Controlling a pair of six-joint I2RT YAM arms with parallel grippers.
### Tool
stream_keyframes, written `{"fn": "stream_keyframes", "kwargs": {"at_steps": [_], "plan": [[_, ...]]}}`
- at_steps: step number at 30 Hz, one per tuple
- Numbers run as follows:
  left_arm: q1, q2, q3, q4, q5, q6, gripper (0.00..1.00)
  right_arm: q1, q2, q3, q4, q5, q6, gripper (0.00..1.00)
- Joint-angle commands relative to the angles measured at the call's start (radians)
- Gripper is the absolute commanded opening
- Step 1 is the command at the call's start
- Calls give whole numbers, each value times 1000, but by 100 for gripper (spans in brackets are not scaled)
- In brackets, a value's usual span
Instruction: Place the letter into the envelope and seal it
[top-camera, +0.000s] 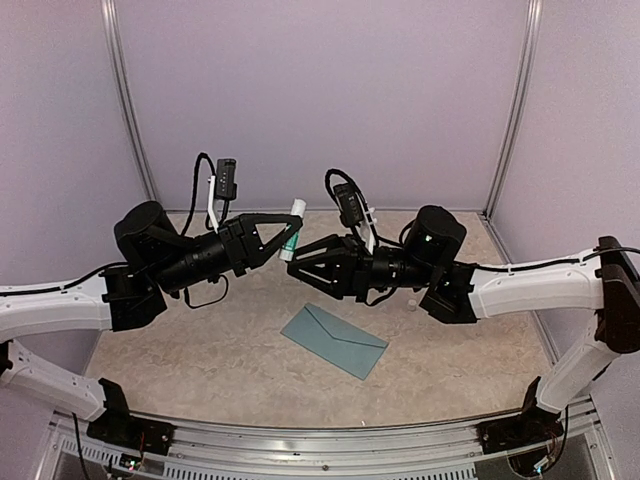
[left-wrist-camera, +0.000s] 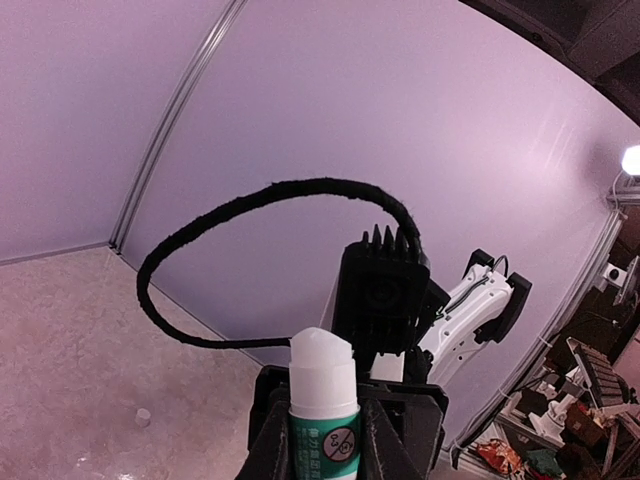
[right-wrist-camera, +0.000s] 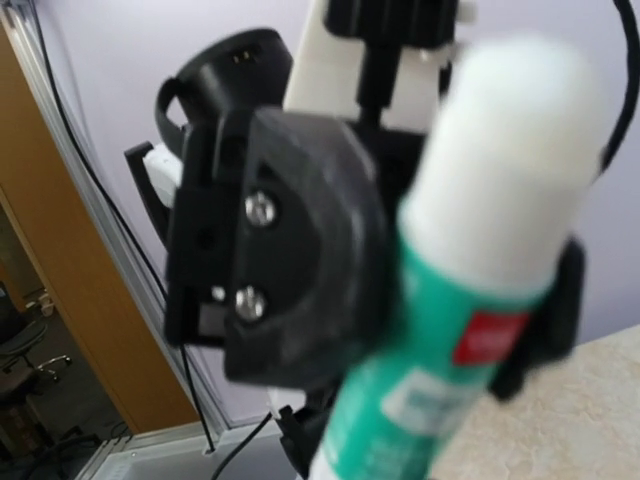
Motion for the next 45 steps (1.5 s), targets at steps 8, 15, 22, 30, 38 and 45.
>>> {"fn": "stream_keyframes", "kwargs": {"at_steps": [8, 15, 22, 30, 38, 45], "plan": [[-19, -15, -28, 50, 17, -13, 13, 9, 43, 64, 25, 16, 11, 29], [-21, -19, -37, 48, 16, -13, 13, 9, 45, 72, 20, 29, 10, 22], [-21, -24, -40, 21, 8, -3, 18, 8, 27, 63, -21, 38, -11, 6], [-18, -35, -12, -74, 37, 11, 54, 5, -26, 60, -186, 17, -87, 5], [-14, -29, 20, -156, 79, 31, 48, -5, -88, 79, -433, -25, -182, 4], [-17, -10, 27, -155, 78, 33, 19, -4, -106, 94, -558, -10, -227, 5]]}}
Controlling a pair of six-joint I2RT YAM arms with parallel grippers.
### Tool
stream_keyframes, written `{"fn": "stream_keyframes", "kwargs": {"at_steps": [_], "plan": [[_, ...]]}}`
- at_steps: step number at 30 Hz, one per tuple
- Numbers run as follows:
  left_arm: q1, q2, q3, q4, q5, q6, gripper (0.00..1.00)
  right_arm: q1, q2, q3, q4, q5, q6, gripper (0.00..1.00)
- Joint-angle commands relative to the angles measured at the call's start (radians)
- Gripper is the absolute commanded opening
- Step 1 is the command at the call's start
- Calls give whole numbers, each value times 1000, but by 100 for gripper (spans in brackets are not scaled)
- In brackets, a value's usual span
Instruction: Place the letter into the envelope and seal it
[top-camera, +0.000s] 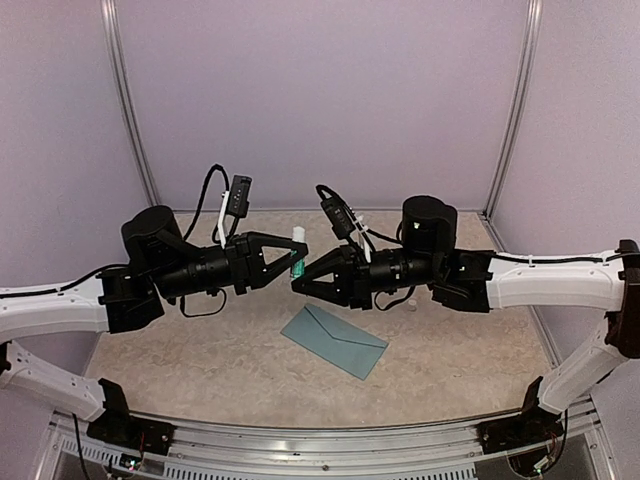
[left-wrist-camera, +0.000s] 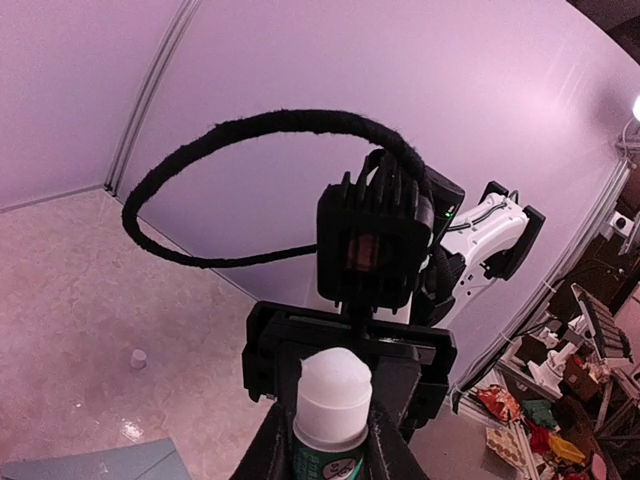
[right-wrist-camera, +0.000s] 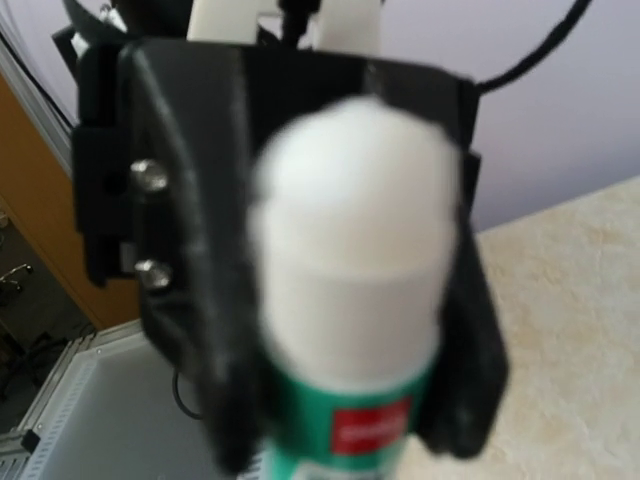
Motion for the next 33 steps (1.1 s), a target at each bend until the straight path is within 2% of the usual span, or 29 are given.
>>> {"fn": "stream_keyframes", "kwargs": {"at_steps": [1, 7, 12, 15, 27, 29, 33], "plan": [[0, 10, 31, -6, 10, 14, 15, -3, -34, 24, -113, 8, -48, 5], [-9, 23, 26, -15, -40, 25, 8, -6, -65, 35, -187, 153, -48, 5], [-28, 31, 21, -18, -191, 21, 4, -5, -52, 83, -274, 347, -39, 5], [-39, 36, 12, -19, -346, -20, 3, 0, -11, 133, -352, 487, -32, 4], [-44, 76, -26, -23, -576, -195, 0, 124, 223, 428, -591, 1036, -78, 3], [-44, 79, -29, -14, -578, -209, 0, 130, 231, 438, -595, 1054, -70, 5], [-40, 77, -23, -6, -560, -204, 0, 113, 152, 349, -497, 913, -68, 16]]}}
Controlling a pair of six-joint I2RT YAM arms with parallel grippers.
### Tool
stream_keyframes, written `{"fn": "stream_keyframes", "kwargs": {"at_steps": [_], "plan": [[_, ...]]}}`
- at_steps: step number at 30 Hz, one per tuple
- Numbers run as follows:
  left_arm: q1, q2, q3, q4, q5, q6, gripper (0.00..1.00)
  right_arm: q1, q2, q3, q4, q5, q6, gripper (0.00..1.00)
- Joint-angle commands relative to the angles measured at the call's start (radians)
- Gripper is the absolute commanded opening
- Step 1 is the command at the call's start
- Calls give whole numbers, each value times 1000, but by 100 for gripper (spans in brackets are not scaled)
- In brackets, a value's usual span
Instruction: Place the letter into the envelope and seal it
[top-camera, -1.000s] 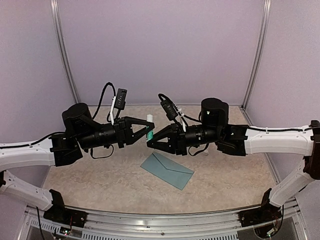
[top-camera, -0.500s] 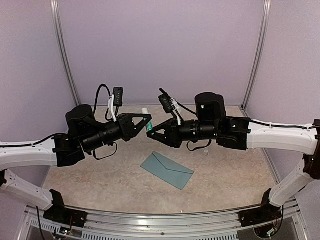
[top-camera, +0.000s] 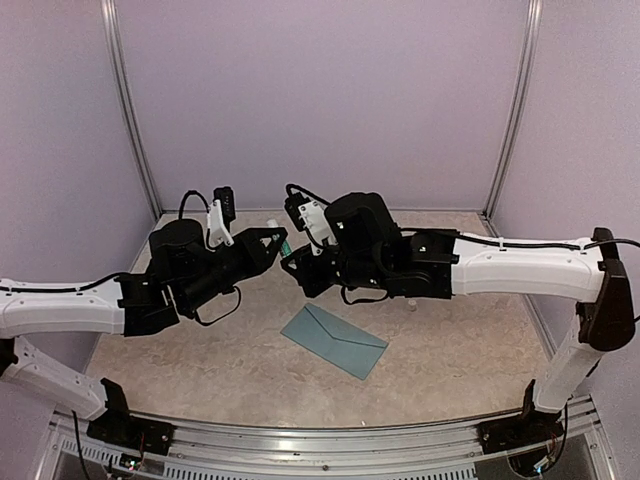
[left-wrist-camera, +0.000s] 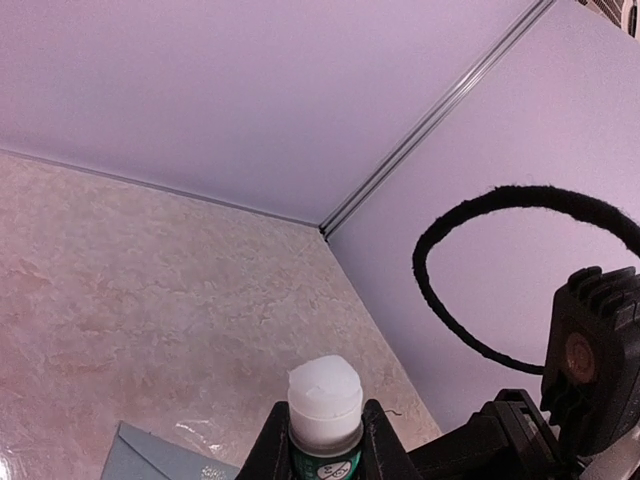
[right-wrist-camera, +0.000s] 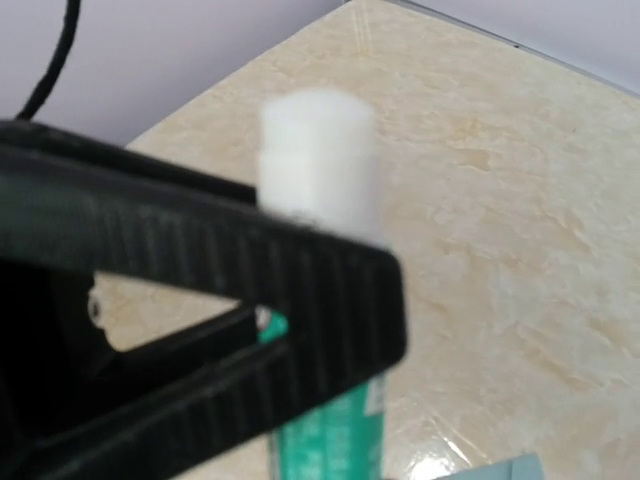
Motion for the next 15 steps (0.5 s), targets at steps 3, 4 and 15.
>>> {"fn": "stream_keyframes", "kwargs": {"at_steps": [3, 4, 15], "plan": [[-11, -25, 1, 49, 114, -34, 0, -60, -158, -169, 208, -176, -10, 36], [-5, -30, -1, 60, 140, -28, 0, -75, -188, -213, 256, -260, -10, 43], [24, -88, -45, 284, 527, 58, 1, -179, -281, -502, 829, -885, 214, 76]]}}
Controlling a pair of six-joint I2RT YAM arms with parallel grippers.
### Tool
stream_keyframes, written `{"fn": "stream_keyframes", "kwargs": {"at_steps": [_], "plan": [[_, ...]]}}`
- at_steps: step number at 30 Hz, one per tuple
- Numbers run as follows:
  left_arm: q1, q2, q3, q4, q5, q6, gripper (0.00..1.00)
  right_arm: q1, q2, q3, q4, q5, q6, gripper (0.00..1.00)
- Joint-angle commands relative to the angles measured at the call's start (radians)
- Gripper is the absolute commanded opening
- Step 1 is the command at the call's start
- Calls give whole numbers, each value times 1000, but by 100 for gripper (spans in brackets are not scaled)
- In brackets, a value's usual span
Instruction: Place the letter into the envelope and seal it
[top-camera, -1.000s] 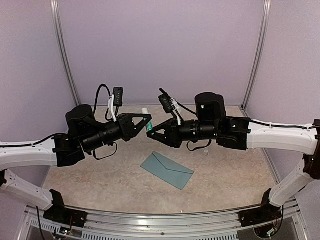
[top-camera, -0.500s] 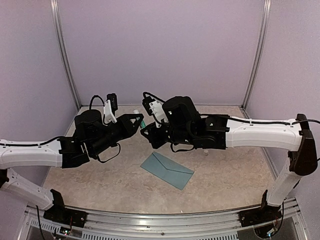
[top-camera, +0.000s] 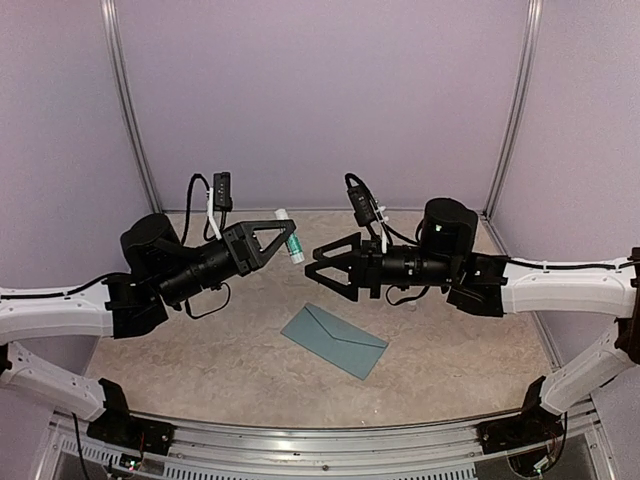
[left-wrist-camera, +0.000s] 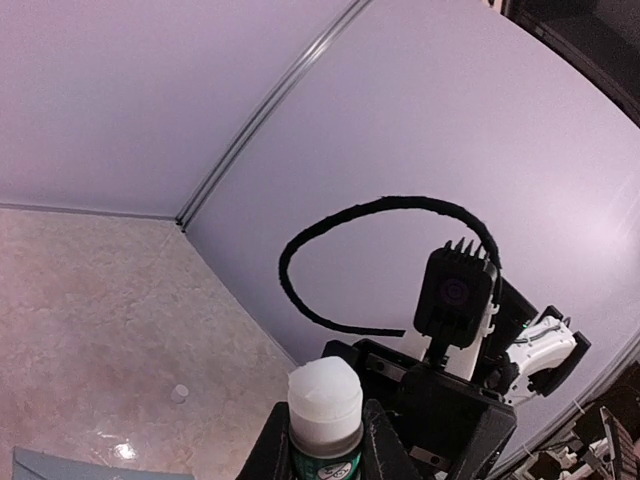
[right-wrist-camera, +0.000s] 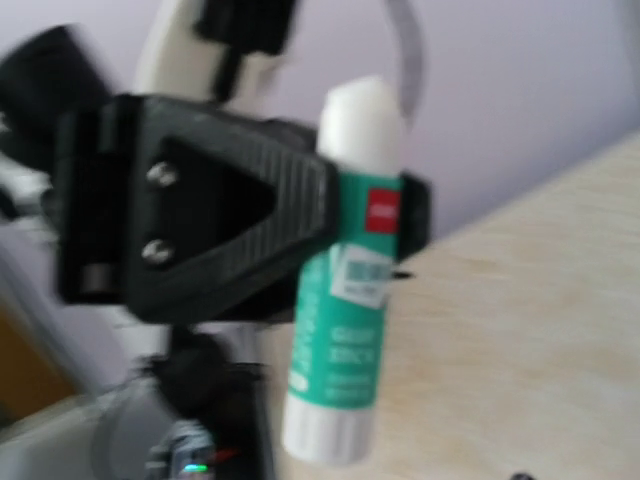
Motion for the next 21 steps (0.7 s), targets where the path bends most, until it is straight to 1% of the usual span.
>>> {"fn": "stream_keyframes", "kwargs": {"at_steps": [1, 4, 13, 17, 21], "plan": [[3, -19, -23, 169, 232, 42, 1, -5, 30, -27, 280, -235, 121, 74], [-2, -13, -26, 220, 292, 39, 1, 6, 62, -13, 323, -261, 141, 67], [-11, -1, -20, 223, 302, 51, 1, 15, 107, 12, 354, -285, 174, 42], [-13, 1, -20, 213, 302, 58, 1, 16, 109, 11, 378, -289, 191, 38], [-13, -1, -18, 206, 298, 63, 1, 16, 110, 14, 386, -299, 195, 38]]}}
